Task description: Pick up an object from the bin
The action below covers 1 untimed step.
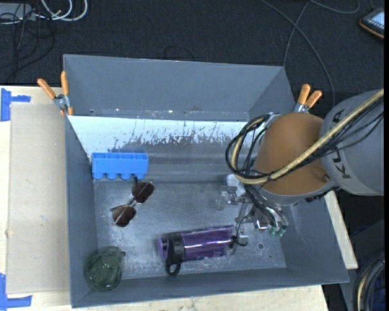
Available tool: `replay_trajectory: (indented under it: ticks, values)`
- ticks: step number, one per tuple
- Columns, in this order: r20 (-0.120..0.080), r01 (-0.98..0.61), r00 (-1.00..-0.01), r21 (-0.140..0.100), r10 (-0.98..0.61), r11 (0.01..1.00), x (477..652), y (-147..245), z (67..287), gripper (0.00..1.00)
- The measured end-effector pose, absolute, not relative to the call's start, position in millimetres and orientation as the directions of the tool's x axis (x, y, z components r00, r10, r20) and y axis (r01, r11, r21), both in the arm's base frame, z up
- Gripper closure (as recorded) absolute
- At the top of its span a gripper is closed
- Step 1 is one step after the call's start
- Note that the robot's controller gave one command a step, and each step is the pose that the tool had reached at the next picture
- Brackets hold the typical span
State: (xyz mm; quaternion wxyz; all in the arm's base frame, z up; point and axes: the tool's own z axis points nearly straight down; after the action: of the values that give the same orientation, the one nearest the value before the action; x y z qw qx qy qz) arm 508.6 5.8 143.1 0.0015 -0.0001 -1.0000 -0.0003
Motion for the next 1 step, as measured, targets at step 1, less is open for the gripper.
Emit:
replay_trajectory:
  ticks: [1]
  values:
    - [0.003,0.0,-1.0,0.001,0.0,1.0,508.6,5.8,143.1,0.0]
